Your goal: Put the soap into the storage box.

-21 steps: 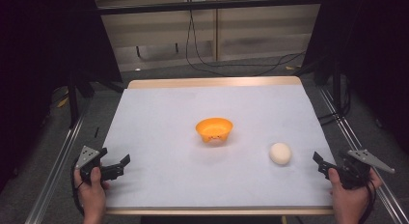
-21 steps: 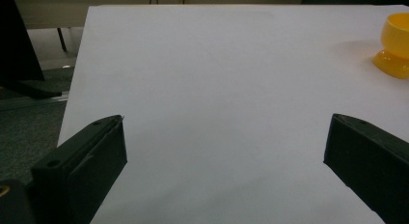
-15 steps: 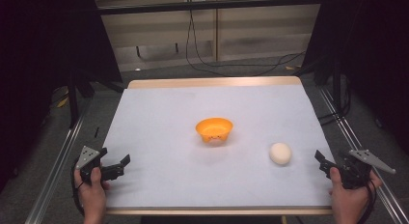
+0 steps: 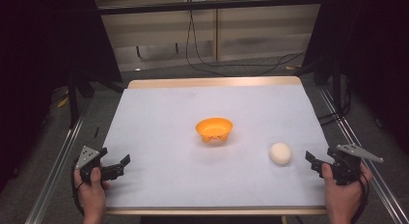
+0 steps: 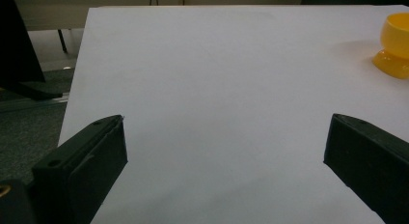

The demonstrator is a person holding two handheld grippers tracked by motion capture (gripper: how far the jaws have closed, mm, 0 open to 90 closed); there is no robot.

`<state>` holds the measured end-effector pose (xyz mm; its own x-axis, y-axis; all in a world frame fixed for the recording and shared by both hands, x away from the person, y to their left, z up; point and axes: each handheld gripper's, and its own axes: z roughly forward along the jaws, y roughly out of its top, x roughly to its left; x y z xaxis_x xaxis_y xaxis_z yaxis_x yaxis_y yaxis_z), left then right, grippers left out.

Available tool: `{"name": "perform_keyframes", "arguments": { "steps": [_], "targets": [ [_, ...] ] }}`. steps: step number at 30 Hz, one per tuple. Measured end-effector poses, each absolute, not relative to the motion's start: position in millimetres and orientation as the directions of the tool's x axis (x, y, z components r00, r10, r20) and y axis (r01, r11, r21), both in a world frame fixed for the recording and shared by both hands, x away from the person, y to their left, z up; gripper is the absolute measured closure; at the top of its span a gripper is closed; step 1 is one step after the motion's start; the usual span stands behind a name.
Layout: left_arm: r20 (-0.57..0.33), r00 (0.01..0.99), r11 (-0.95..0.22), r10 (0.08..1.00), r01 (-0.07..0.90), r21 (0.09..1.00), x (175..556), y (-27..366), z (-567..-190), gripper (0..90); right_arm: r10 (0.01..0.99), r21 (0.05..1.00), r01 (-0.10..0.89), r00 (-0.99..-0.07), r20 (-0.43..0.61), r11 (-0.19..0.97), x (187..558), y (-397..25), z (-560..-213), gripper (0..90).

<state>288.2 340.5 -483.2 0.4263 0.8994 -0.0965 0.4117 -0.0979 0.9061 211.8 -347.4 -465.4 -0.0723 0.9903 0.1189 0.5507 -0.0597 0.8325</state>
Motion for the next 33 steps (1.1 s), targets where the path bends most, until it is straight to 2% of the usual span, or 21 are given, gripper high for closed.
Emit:
{"name": "perform_keyframes", "arguments": {
  "steps": [7, 33],
  "targets": [
    [-0.1, 0.428, -0.096, 0.898, 0.413, 0.905, 288, 341, -483, 1.3, 0.986, 0.795, 0.606, -0.131, 0.106, -0.005, 223, -332, -460, 12.5],
    [-0.103, 0.432, -0.101, 0.896, 0.424, 0.9, 289, 340, -483, 1.5, 0.964, 0.733, 0.677, -0.233, 0.132, 0.064, 251, -286, -456, 10.3]
  ]
}}
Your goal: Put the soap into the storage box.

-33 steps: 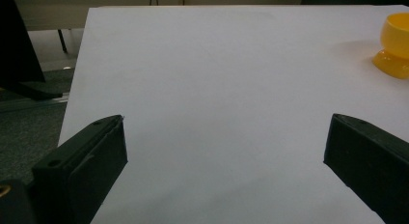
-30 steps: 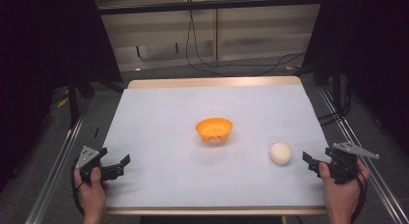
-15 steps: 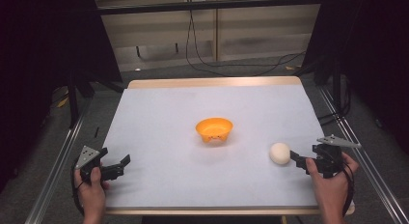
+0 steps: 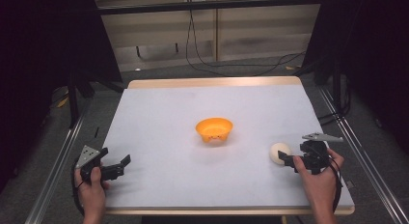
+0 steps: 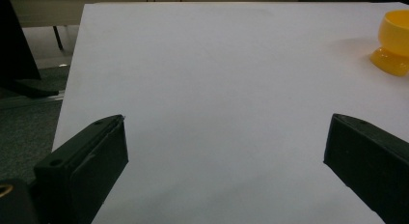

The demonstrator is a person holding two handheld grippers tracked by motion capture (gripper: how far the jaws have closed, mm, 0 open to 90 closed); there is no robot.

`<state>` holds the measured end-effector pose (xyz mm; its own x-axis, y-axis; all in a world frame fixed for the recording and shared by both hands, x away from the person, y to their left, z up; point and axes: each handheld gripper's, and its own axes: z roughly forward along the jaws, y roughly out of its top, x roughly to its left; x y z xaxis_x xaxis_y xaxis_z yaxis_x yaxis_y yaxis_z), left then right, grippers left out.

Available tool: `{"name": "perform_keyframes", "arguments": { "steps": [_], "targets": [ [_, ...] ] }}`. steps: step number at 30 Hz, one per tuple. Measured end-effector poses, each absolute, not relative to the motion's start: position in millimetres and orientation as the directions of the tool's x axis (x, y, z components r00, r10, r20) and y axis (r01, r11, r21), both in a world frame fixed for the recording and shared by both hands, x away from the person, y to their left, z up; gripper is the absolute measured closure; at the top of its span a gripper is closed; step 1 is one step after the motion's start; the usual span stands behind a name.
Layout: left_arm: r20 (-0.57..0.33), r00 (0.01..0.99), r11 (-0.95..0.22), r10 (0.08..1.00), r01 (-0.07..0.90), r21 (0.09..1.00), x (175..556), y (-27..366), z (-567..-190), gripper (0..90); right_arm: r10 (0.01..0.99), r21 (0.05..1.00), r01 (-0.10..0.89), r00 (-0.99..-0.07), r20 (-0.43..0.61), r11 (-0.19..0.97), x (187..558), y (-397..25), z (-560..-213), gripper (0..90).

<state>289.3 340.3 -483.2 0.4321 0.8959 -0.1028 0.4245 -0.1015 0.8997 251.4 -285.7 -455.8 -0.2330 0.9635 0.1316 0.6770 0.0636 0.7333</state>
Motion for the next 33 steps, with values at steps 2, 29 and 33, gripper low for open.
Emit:
{"name": "perform_keyframes", "arguments": {
  "steps": [2, 29, 33],
  "targets": [
    [-0.104, 0.433, -0.1, 0.895, 0.425, 0.9, 289, 340, -483, 1.5, 0.962, 0.728, 0.682, -0.239, 0.132, 0.07, 254, -281, -457, 10.1],
    [-0.112, 0.438, -0.096, 0.892, 0.426, 0.9, 290, 341, -483, 1.6, 0.982, 0.684, 0.728, -0.161, 0.101, 0.049, 274, -257, -476, 24.6],
    [-0.11, 0.438, -0.098, 0.892, 0.425, 0.9, 290, 341, -483, 1.6, 0.981, 0.679, 0.732, -0.17, 0.094, 0.062, 275, -257, -474, 24.8]
  ]
}}
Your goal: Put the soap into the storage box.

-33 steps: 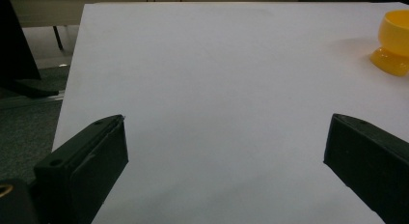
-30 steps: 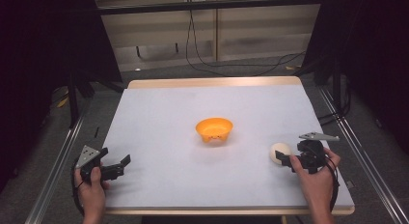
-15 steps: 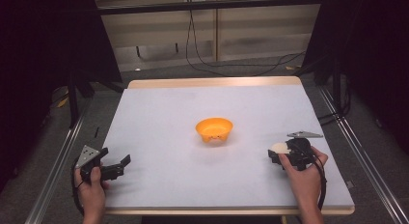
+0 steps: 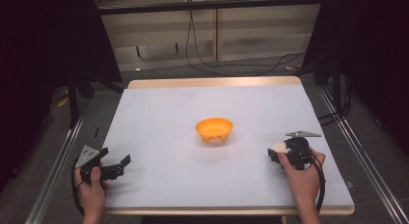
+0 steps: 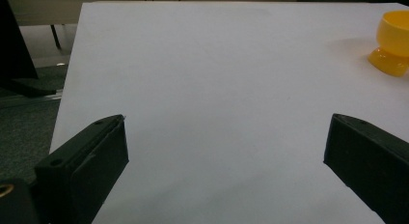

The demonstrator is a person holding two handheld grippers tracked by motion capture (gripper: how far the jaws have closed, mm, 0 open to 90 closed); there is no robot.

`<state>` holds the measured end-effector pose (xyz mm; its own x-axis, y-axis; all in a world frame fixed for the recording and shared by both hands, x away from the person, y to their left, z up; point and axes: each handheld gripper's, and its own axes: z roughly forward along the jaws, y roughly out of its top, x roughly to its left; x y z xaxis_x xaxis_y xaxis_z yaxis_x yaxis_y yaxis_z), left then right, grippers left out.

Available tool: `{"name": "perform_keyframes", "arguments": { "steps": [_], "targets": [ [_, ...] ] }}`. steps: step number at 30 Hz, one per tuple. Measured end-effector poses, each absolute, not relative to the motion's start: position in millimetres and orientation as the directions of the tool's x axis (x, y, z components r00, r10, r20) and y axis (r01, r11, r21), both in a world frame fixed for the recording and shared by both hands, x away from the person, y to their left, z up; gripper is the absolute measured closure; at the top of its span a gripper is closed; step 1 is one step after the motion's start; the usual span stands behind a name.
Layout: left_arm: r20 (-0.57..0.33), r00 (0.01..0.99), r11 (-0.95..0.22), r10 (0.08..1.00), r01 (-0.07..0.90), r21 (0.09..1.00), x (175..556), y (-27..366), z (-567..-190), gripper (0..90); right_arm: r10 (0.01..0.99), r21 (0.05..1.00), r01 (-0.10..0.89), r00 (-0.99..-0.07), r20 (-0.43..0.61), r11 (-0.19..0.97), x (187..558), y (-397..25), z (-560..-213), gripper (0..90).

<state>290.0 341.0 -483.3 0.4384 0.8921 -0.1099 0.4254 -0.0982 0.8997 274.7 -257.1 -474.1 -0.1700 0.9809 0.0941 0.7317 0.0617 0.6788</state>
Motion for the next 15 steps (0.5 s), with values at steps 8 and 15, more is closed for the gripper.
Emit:
{"name": "perform_keyframes", "arguments": {
  "steps": [8, 15],
  "targets": [
    [-0.11, 0.438, -0.098, 0.892, 0.425, 0.9, 290.1, 340.8, -483.3, 1.6, 0.98, 0.69, 0.722, -0.174, 0.099, 0.059, 274.9, -255.2, -470.1, 24.8],
    [-0.12, 0.436, -0.088, 0.892, 0.428, 0.899, 289.6, 340.3, -483.4, 1.6, 0.978, 0.697, 0.715, -0.18, 0.105, 0.057, 278.0, -253.2, -465.0, 24.8]
  ]
}}
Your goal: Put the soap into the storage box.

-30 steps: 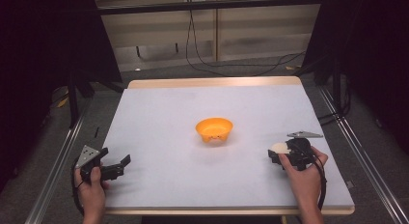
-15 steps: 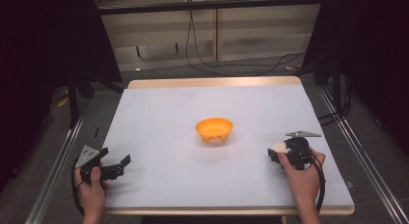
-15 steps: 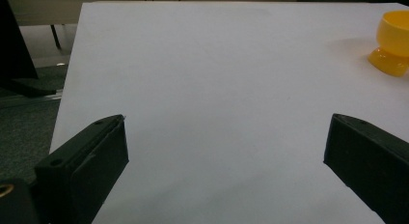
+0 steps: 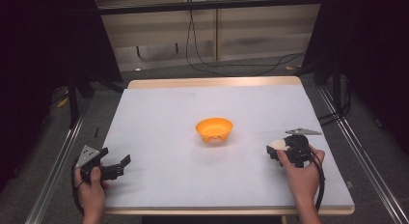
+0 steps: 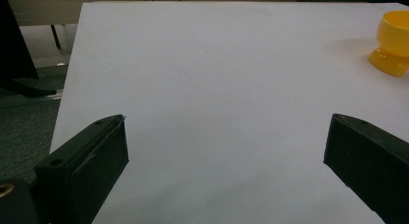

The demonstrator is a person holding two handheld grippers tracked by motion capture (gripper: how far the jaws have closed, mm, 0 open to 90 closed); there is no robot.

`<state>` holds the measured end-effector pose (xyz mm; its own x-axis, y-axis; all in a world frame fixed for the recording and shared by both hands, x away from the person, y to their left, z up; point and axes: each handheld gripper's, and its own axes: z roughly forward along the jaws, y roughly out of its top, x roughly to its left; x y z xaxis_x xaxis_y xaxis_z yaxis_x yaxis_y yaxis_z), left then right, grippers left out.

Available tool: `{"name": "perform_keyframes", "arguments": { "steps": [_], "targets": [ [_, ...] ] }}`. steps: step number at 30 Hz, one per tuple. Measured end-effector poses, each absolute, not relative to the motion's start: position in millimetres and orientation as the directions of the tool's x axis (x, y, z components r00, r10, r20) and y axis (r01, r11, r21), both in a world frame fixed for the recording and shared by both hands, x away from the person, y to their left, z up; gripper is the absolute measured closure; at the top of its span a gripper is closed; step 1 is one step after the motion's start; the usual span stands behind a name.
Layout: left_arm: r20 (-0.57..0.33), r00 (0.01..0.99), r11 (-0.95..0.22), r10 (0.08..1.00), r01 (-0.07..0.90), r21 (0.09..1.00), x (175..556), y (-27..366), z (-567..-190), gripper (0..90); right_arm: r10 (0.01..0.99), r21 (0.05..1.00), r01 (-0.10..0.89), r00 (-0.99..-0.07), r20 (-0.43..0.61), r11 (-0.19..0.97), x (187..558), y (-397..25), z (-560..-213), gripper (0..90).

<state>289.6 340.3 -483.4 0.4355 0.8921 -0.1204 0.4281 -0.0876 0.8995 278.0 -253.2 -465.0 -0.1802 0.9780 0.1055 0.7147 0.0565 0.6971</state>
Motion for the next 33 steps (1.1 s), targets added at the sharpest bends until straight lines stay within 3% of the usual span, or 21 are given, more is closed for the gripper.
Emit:
{"name": "perform_keyframes", "arguments": {
  "steps": [33],
  "targets": [
    [-0.118, 0.433, -0.088, 0.893, 0.427, 0.9, 290, 342, -483, 1.4, 0.965, 0.71, 0.698, -0.24, 0.108, 0.094, 304, -223, -442, 24.9]
  ]
}}
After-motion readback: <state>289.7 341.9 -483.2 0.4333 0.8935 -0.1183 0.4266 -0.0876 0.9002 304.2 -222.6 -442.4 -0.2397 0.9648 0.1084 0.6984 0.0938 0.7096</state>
